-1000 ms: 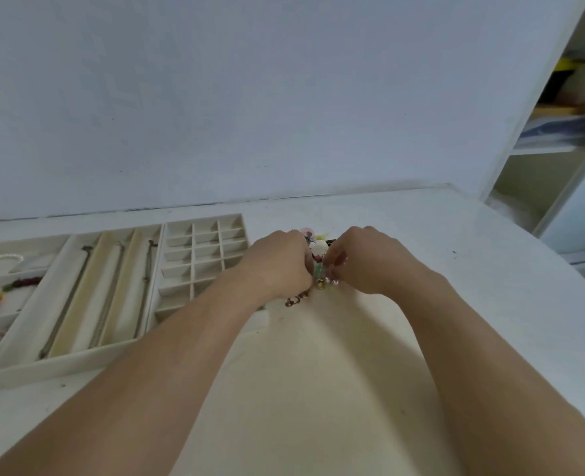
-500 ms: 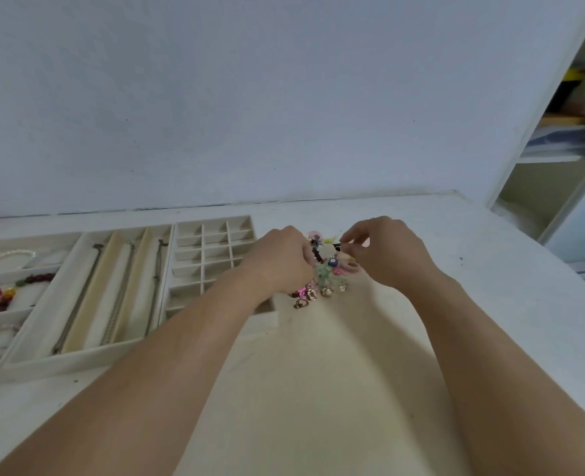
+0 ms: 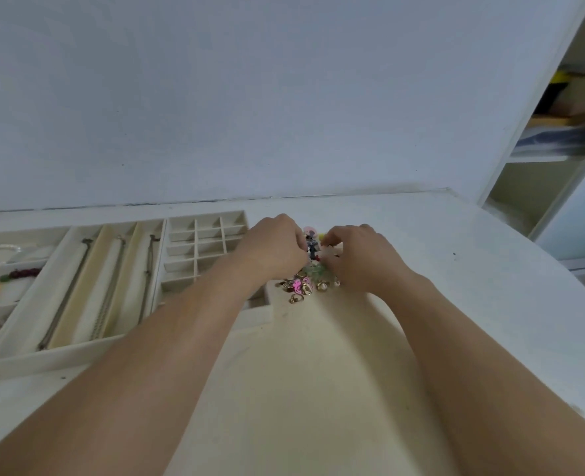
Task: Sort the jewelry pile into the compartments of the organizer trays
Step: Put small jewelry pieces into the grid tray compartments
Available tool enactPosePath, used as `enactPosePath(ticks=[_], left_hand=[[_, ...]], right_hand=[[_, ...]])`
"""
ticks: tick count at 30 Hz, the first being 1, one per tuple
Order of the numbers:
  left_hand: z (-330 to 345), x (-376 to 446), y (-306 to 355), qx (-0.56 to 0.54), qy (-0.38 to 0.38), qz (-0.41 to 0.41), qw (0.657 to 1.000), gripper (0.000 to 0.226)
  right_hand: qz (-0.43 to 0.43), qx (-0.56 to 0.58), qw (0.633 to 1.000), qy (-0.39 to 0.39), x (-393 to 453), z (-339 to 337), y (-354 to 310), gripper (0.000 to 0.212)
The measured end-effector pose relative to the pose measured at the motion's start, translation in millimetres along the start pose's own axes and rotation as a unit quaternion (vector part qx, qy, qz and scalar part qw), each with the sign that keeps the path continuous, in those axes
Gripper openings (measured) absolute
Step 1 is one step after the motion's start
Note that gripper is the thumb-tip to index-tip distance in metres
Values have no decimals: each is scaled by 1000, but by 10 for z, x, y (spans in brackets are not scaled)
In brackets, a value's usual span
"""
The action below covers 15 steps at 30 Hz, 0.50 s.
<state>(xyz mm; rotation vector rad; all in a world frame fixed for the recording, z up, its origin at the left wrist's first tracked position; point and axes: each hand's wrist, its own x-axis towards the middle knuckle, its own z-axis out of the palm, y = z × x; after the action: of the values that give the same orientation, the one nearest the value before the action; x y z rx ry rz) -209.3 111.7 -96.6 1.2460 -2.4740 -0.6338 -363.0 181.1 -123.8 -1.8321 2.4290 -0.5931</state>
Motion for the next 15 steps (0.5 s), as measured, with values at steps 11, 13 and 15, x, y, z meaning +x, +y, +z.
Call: enactPosePath(ticks=[11,13,15], left_hand=[[-135,-11,35,-139,-12,38,990,12],[-151,-3,45,-147,8,46,988,10],[-138,2,44,-136,36,42,989,12]], right_hand=[[25,377,925,33,-124,-377,-128,6],[17,388,921,34,-123,-382,-142,5],[13,385,922,36,-99,-332,-141,7]])
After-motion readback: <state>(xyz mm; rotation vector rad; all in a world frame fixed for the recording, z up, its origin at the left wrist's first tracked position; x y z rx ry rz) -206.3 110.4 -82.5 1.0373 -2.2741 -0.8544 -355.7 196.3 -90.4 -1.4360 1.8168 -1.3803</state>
